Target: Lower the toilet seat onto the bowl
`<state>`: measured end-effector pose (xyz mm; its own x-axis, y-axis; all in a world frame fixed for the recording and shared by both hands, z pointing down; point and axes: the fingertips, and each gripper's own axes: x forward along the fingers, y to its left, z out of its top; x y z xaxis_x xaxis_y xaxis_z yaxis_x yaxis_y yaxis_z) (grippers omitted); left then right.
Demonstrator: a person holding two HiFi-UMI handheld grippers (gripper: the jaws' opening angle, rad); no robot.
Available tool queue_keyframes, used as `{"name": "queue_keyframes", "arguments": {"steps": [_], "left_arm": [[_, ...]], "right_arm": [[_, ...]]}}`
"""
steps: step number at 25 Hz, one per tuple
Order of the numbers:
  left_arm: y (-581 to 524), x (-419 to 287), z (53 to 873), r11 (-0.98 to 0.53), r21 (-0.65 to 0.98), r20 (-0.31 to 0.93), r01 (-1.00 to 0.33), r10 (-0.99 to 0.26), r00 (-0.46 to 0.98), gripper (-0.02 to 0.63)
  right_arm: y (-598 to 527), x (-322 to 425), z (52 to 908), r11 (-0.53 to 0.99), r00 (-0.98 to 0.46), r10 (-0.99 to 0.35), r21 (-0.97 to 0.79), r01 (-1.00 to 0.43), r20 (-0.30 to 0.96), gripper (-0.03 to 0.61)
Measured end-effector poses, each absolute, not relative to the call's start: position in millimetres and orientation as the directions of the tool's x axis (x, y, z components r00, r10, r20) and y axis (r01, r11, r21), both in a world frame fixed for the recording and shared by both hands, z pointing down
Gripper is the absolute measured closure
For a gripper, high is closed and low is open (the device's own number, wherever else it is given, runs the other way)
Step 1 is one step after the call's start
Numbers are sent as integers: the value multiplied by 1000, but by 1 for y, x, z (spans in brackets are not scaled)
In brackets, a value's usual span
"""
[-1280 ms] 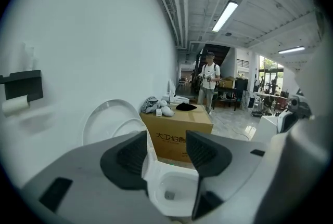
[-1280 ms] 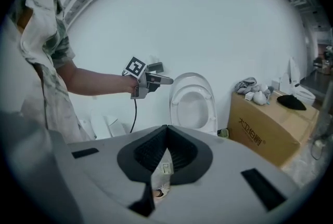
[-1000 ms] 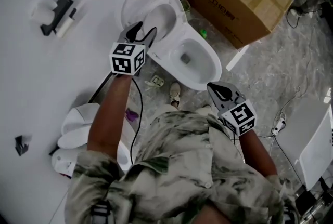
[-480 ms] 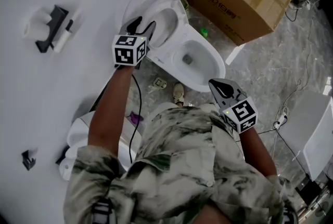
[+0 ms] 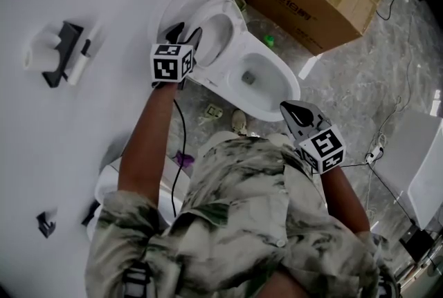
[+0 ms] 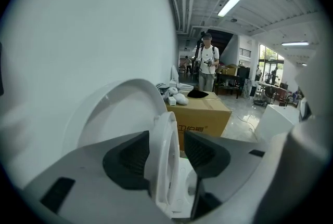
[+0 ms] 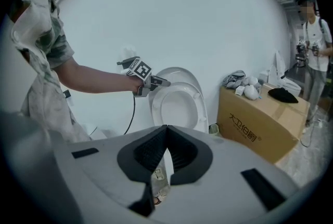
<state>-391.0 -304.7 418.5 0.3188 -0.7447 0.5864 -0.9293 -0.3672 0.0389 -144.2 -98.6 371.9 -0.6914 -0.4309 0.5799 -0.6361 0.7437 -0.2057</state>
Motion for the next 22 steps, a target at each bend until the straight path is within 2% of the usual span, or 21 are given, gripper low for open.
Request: {"name": "queue_keyframes", "arguments": {"steps": [11, 17, 22], "left_arm": [[-315, -400, 434, -339, 52, 613, -939, -732, 298, 430], [-317, -405, 436, -317, 48, 609, -947, -743, 279, 474], [-318, -406, 438, -320, 36, 612, -947, -742, 274, 479]], "right_arm": [[-103, -137, 381, 719, -677, -437, -222, -658, 592, 555], [-102, -132, 385, 707, -671, -441, -229, -669, 596, 555], [-100, -128, 385, 702, -671, -443, -236, -672, 594, 555]]}}
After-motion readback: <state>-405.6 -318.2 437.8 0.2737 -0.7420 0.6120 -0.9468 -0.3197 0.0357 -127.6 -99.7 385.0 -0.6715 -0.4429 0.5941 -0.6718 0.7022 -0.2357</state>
